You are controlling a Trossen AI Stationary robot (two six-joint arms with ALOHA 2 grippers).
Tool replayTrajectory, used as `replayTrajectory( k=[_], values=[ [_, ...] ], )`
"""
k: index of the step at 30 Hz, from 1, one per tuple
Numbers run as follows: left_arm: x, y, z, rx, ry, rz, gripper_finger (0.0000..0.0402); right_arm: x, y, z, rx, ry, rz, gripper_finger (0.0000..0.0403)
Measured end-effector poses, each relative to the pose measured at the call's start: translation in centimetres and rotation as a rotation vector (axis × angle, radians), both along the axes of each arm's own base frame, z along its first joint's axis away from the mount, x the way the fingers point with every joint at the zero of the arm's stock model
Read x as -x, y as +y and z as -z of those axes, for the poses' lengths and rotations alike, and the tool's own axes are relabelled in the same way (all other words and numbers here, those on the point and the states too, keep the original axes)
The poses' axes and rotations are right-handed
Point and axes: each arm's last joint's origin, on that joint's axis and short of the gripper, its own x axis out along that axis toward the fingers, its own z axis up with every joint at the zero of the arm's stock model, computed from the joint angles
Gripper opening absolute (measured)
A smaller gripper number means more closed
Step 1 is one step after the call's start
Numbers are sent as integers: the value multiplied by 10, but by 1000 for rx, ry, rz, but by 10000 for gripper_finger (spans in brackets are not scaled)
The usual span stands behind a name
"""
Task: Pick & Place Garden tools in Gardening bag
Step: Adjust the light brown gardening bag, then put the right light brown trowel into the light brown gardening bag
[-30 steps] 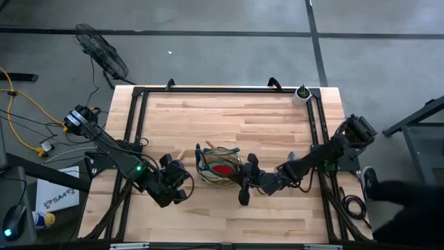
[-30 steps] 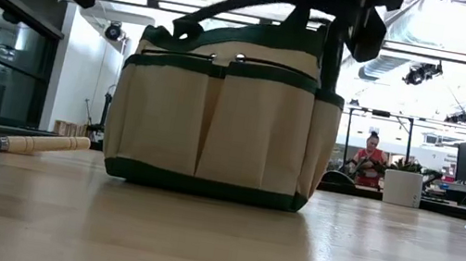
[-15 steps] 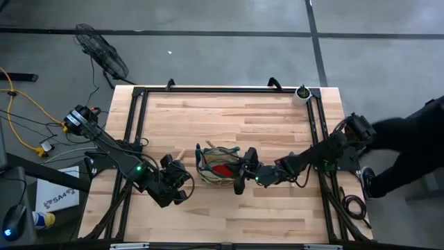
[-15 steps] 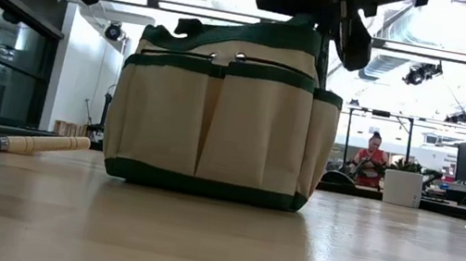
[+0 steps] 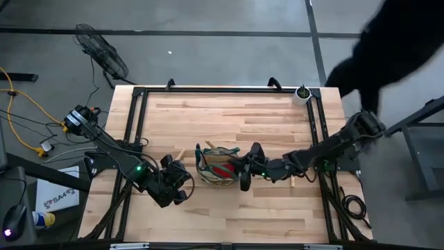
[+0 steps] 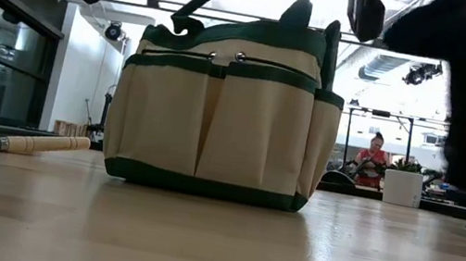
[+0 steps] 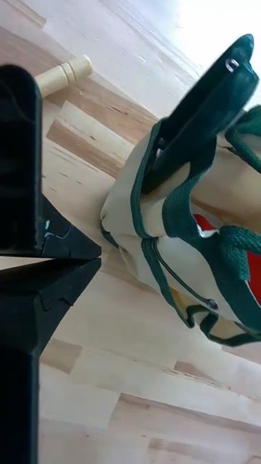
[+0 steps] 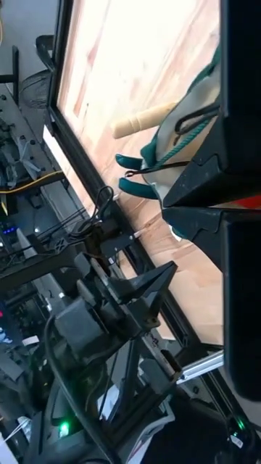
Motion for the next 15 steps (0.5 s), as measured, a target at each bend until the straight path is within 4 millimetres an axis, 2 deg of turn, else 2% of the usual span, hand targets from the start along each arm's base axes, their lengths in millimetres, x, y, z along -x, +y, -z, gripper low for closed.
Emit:
replayTrajectory(
  k=[8,15],
  values=[
    [4,3,-9,9,-31,15,0,25,-11,-17,-153,56,46,9],
    [14,12,-28,-17,-91,58,0,59,-20,-37,-254,112,18,66]
  ],
)
